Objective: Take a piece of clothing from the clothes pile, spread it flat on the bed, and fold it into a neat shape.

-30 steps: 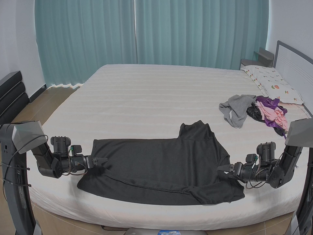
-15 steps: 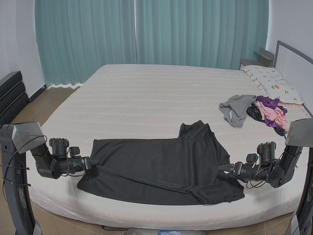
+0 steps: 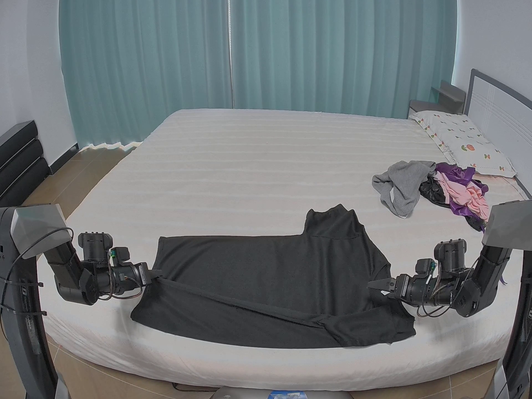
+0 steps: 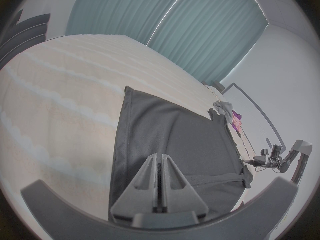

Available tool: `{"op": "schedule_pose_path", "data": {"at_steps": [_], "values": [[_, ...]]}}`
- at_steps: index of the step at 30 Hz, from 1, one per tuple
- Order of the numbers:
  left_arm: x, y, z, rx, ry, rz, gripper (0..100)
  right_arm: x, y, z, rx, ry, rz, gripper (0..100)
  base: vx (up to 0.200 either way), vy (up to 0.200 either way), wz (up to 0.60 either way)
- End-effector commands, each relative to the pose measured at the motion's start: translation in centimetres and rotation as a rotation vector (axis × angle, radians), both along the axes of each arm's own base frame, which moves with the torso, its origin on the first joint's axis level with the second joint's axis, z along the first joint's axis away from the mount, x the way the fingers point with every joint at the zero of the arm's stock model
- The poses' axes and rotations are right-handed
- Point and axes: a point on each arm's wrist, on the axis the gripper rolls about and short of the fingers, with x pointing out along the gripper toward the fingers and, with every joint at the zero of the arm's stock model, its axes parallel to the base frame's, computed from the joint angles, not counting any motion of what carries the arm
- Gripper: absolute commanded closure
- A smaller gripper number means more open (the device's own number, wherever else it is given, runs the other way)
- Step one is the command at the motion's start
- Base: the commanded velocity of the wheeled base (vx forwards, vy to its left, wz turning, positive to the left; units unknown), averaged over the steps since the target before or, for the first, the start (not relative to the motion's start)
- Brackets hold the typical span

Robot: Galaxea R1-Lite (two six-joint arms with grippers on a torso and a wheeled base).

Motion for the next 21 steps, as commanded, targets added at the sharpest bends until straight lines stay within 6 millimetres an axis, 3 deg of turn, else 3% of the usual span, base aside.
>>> {"op": "schedule_pose_path", "data": {"at_steps": [1, 20, 21], "values": [[0.0, -0.2, 0.5, -0.005, -0.016, 0.006, 100, 0.1, -0.1, -0.7, -0.016, 0.006, 0.012, 0, 0.0, 0.0, 0.0], [-0.3, -0.3, 0.4, -0.017, 0.001, 0.014, 100, -1.0, -0.5, -2.2, -0.066, 0.017, 0.084, 0, 0.0, 0.0, 0.0], [-0.3, -0.3, 0.4, -0.02, 0.001, 0.015, 100, -1.0, -0.6, -2.1, -0.066, 0.015, 0.082, 100, 0.0, 0.0, 0.0]]}}
